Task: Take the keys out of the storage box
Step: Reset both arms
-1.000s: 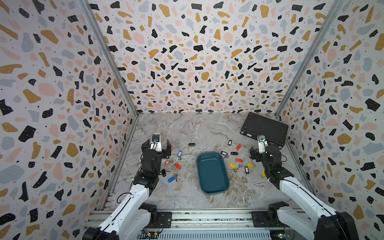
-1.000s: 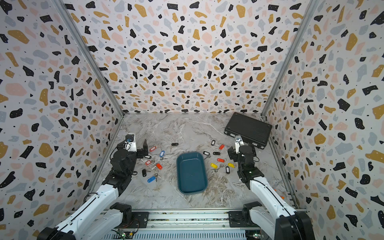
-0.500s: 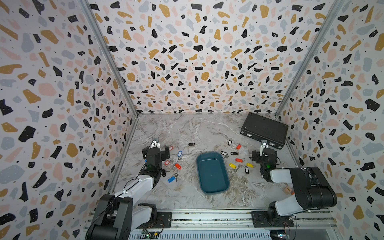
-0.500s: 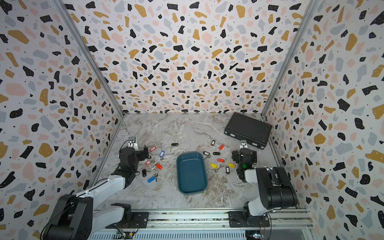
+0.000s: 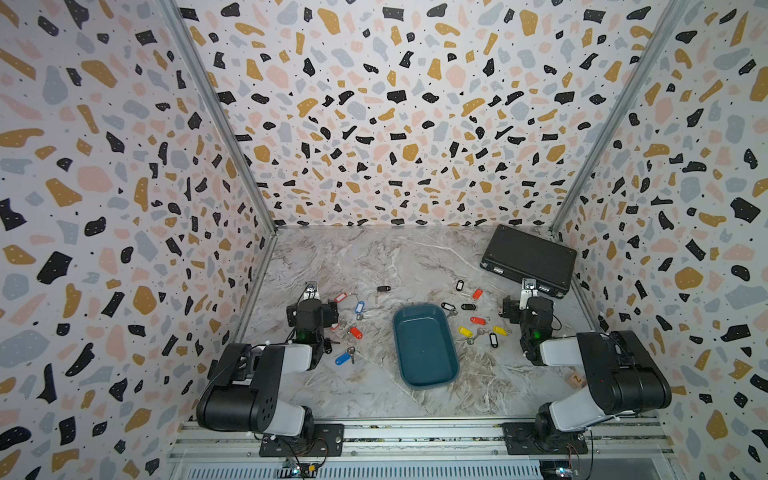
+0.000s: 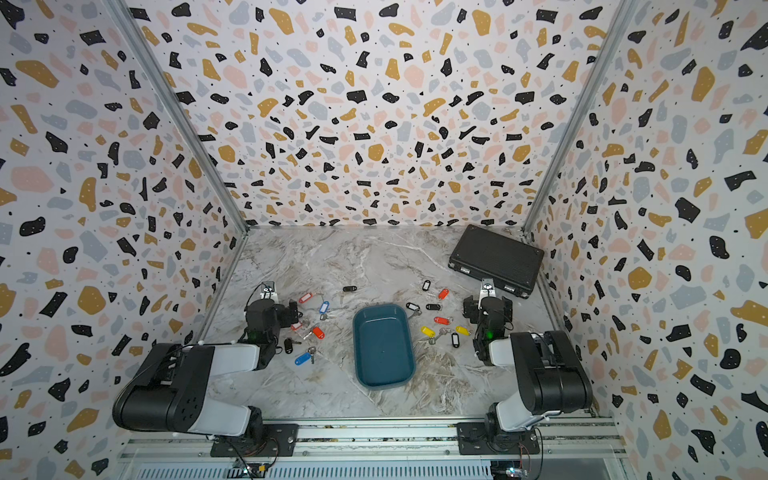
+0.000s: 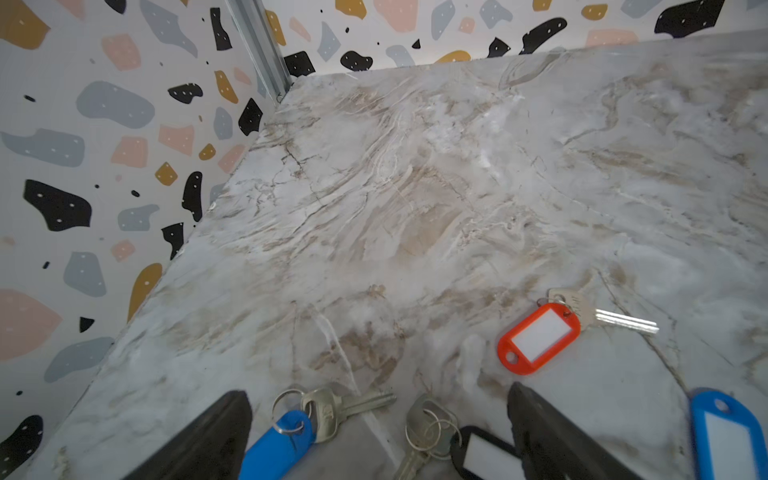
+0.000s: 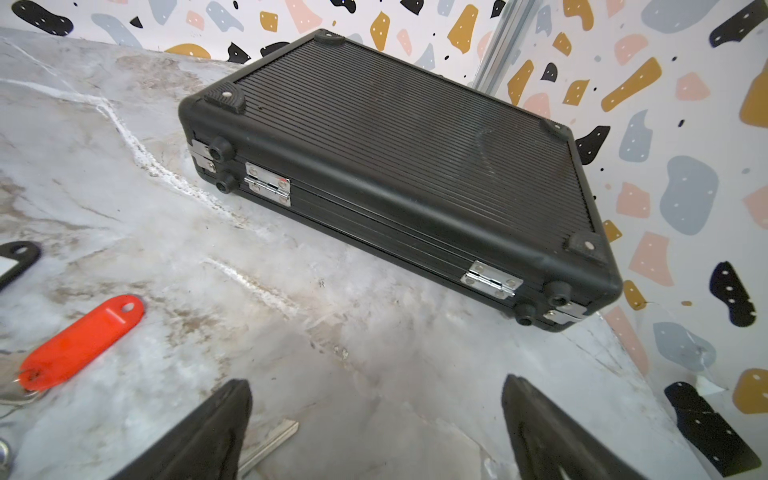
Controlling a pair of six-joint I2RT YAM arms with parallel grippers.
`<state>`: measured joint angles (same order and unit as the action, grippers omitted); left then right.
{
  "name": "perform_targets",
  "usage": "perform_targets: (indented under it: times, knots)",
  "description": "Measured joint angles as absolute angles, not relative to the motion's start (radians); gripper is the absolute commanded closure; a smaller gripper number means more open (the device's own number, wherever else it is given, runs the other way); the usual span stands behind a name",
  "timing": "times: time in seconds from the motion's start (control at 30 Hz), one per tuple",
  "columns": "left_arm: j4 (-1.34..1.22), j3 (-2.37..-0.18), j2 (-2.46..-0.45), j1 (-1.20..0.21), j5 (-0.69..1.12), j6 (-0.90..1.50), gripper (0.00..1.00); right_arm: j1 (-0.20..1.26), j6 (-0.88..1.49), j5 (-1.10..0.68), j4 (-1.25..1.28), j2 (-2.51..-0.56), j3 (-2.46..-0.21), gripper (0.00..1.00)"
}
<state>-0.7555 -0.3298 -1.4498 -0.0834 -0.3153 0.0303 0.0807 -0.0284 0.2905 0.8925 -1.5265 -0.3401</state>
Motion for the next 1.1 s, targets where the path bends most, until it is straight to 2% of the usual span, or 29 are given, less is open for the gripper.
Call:
perform_targets:
  times: [1.03,1.07,1.1]
  knots:
    - [-0.818,-0.32,-1.434,-0.086,-0.323,0.039,0.0,0.072,-0.027,0.213,0.89,-1.526,-0.341,0.01]
    - [-0.818,-0.32,-1.434,-0.086,-0.323,0.039,0.0,0.072,-0.027,0.212,0.889,-1.527,-0.341,0.21]
    - [-0.818,-0.32,-1.434,-0.086,-0.323,0.039,0.0,0.071,-0.029,0.209,0.889,-1.526,-0.341,0.78]
